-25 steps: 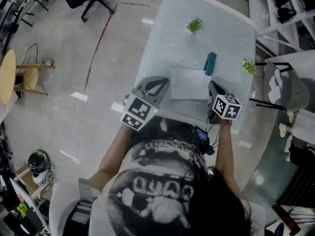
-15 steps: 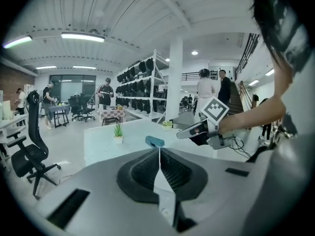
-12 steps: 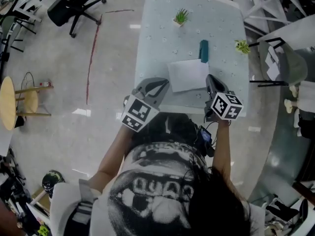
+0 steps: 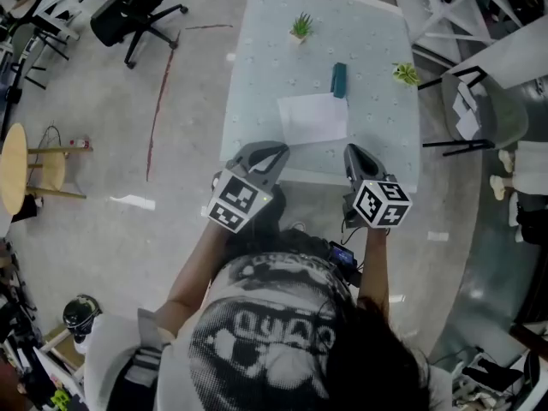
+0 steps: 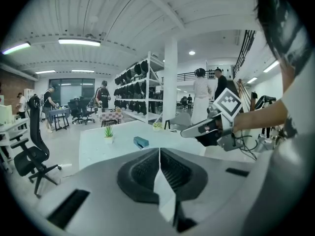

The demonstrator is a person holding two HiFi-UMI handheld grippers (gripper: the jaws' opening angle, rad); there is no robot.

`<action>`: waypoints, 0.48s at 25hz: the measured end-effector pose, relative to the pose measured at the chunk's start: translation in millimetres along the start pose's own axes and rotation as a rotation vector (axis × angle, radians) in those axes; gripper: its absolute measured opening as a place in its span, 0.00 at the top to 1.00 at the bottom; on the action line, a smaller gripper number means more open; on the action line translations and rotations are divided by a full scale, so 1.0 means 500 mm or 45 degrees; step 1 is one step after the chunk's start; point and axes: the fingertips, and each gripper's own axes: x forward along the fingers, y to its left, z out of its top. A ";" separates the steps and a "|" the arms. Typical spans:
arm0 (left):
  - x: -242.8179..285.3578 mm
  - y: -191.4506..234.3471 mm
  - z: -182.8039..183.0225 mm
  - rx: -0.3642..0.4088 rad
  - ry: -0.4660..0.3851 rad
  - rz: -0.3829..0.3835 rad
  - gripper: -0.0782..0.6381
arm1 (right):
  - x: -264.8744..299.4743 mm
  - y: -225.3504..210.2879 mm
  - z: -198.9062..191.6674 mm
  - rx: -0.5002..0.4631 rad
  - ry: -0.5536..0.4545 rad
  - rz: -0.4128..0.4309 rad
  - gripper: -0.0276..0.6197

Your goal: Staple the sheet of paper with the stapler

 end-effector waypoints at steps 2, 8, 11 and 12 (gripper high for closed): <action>-0.010 -0.048 -0.001 -0.007 -0.005 0.017 0.88 | -0.040 0.010 -0.020 -0.014 -0.004 0.033 0.96; -0.060 -0.184 -0.006 -0.016 -0.026 0.070 0.88 | -0.154 0.031 -0.079 -0.027 -0.030 0.116 0.96; -0.089 -0.230 -0.015 -0.017 -0.031 0.115 0.88 | -0.202 0.044 -0.102 -0.052 -0.039 0.149 0.96; -0.100 -0.241 -0.018 -0.021 -0.035 0.135 0.88 | -0.216 0.049 -0.108 -0.063 -0.044 0.160 0.96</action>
